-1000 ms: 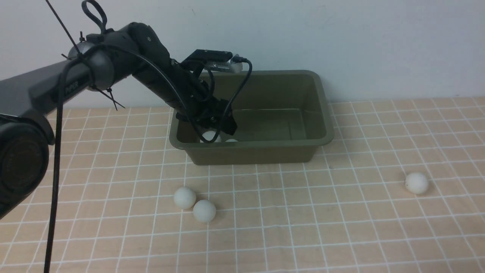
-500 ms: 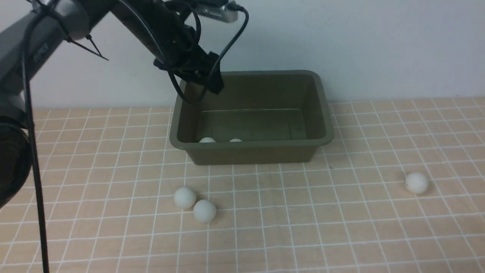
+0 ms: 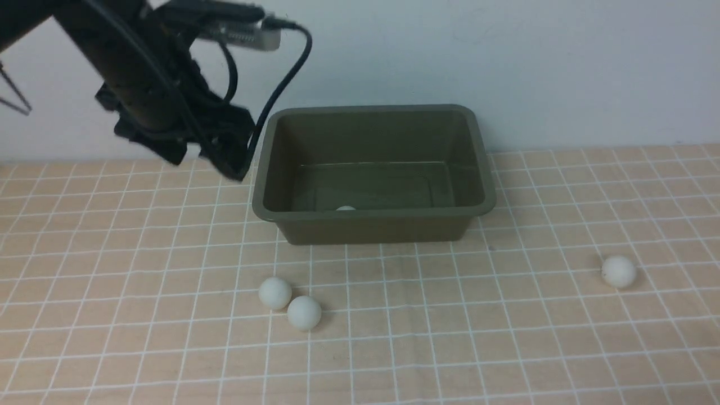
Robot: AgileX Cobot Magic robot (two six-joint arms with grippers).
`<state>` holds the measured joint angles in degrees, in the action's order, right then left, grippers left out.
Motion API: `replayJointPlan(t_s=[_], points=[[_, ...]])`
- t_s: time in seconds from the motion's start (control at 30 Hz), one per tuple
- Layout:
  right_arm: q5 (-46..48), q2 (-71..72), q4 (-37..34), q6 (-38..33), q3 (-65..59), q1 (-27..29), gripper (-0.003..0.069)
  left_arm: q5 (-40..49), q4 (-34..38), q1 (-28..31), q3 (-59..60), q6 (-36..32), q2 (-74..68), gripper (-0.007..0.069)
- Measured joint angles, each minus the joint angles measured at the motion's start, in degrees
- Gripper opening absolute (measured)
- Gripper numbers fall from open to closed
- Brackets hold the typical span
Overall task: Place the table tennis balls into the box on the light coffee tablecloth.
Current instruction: 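Reach for and grasp a ping pong ball on the table beside the basket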
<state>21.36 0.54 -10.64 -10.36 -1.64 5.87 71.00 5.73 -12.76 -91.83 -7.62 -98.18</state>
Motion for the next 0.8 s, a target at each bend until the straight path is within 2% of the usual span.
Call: replayJointPlan(t_s=[0.07, 0.17, 0.23, 0.33, 0.6, 0.8], points=[[0.0, 0.0, 0.0, 0.0, 0.0, 0.0, -0.0019, -0.6, 0.0, 0.0, 4.9, 0.0, 1.7, 0.0561], [0.0, 0.0, 0.0, 0.0, 0.0, 0.0, -0.0019, -9.0, 2.2, 0.0, 16.2, 0.2, 3.8, 0.0561], [0.0, 0.0, 0.0, 0.0, 0.0, 0.0, -0.0019, -11.7, 3.7, 0.0, 19.0, 0.3, 3.8, 0.0561], [0.0, 0.0, 0.0, 0.0, 0.0, 0.0, -0.0019, -20.3, 8.8, 0.0, 25.1, -0.2, 3.0, 0.0561], [0.0, 0.0, 0.0, 0.0, 0.0, 0.0, -0.0019, -29.5, 16.0, 0.0, 26.4, -4.6, -1.8, 0.0561], [0.0, 0.0, 0.0, 0.0, 0.0, 0.0, -0.0019, -33.2, 17.3, 0.0, 26.5, -6.8, -5.8, 0.0561]])
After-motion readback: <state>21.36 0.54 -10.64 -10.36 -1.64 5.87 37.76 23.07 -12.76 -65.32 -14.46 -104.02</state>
